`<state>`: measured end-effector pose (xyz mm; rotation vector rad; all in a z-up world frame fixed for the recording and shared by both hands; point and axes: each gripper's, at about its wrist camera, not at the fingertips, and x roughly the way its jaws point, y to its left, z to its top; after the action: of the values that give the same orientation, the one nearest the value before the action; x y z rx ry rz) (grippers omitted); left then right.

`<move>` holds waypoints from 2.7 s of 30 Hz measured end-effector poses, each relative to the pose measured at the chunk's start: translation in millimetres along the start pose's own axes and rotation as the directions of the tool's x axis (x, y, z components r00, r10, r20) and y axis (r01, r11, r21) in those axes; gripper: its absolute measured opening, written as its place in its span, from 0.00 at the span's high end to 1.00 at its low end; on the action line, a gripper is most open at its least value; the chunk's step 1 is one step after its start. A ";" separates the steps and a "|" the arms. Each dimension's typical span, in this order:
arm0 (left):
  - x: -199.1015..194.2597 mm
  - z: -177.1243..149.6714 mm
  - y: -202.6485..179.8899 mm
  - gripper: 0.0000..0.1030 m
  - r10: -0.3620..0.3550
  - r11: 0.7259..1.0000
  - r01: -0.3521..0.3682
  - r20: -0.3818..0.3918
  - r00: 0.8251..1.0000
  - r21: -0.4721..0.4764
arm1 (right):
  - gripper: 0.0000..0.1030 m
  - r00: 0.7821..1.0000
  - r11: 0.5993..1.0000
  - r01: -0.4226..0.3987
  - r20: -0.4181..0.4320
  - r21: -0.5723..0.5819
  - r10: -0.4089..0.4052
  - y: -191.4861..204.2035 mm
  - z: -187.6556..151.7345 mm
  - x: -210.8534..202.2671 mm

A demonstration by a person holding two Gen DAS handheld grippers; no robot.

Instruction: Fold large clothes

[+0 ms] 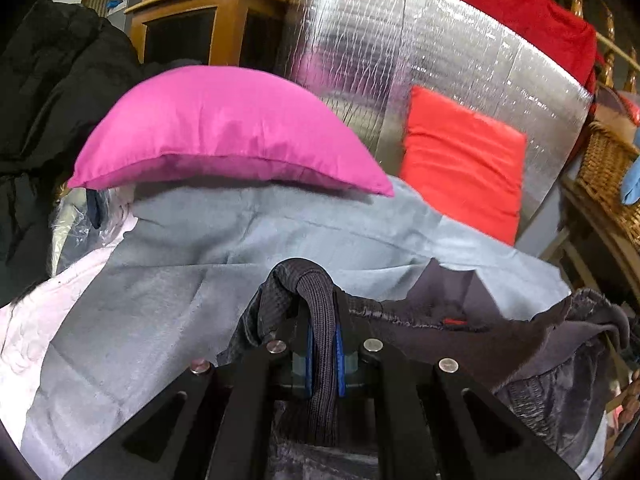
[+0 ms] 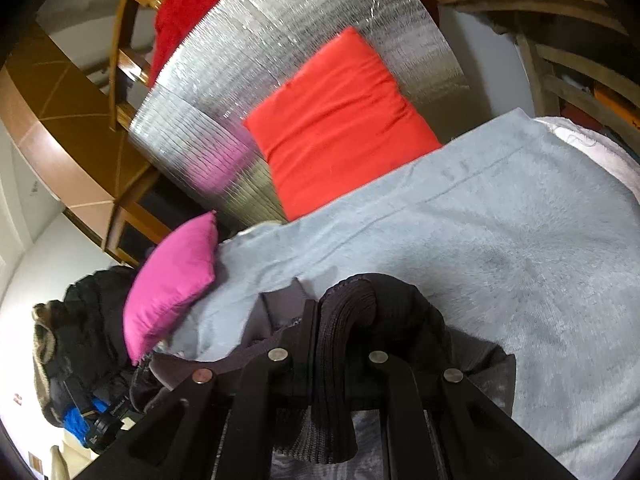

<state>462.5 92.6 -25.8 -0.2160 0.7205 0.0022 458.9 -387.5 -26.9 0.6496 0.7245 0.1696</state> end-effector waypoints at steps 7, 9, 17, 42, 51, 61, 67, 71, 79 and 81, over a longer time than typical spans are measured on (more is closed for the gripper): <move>30.6 -3.5 -3.0 0.91 0.029 1.000 -0.028 -0.049 0.998 0.011 | 0.91 0.998 0.999 0.054 -0.046 0.007 -0.053 -14.1 -0.1 32.3; 38.8 -5.5 -4.7 0.91 0.040 0.999 -0.039 -0.061 0.997 0.021 | 0.91 0.996 0.997 0.071 -0.060 0.011 -0.070 -19.4 -1.1 42.3; 62.3 -10.7 -6.6 0.91 0.066 0.997 -0.062 -0.088 0.994 0.045 | 0.91 0.987 0.993 0.120 -0.106 0.015 -0.117 -34.8 -4.5 69.0; 96.6 4.0 -0.9 0.91 0.091 0.996 -0.089 -0.135 0.987 0.026 | 0.91 0.979 0.991 0.135 -0.158 0.012 -0.131 -34.6 13.4 88.3; 107.9 11.7 -6.7 0.88 0.109 0.994 -0.105 -0.134 0.985 0.035 | 0.91 0.980 0.988 0.122 -0.170 0.091 -0.105 -54.9 10.6 111.0; 100.2 16.1 19.1 0.37 -0.059 0.990 0.030 -0.210 0.976 -0.139 | 0.75 0.979 0.970 0.042 -0.203 0.241 0.008 -64.3 14.2 106.5; 59.7 26.7 39.5 0.13 0.030 0.985 -0.041 -0.066 0.997 -0.168 | 0.00 0.992 0.971 -0.042 -0.103 0.236 0.068 -45.9 30.1 74.4; 31.1 18.6 50.9 0.13 0.033 0.993 -0.034 -0.009 0.999 -0.110 | 0.00 0.996 0.991 -0.015 -0.084 0.134 0.026 -31.6 38.1 45.3; -20.4 -53.5 25.8 0.13 -0.034 0.992 0.032 0.015 0.999 0.122 | 0.00 0.971 0.920 0.197 -0.064 -0.338 -0.231 6.8 -47.4 -15.7; -31.9 -71.0 9.6 0.13 -0.031 0.986 0.023 0.051 0.998 0.166 | 0.00 0.956 0.846 0.261 0.006 -0.465 -0.292 25.5 -82.3 -29.8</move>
<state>391.3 90.3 -58.7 -0.0660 0.6611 -0.0775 384.0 -337.5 -41.1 0.0777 0.7977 0.0902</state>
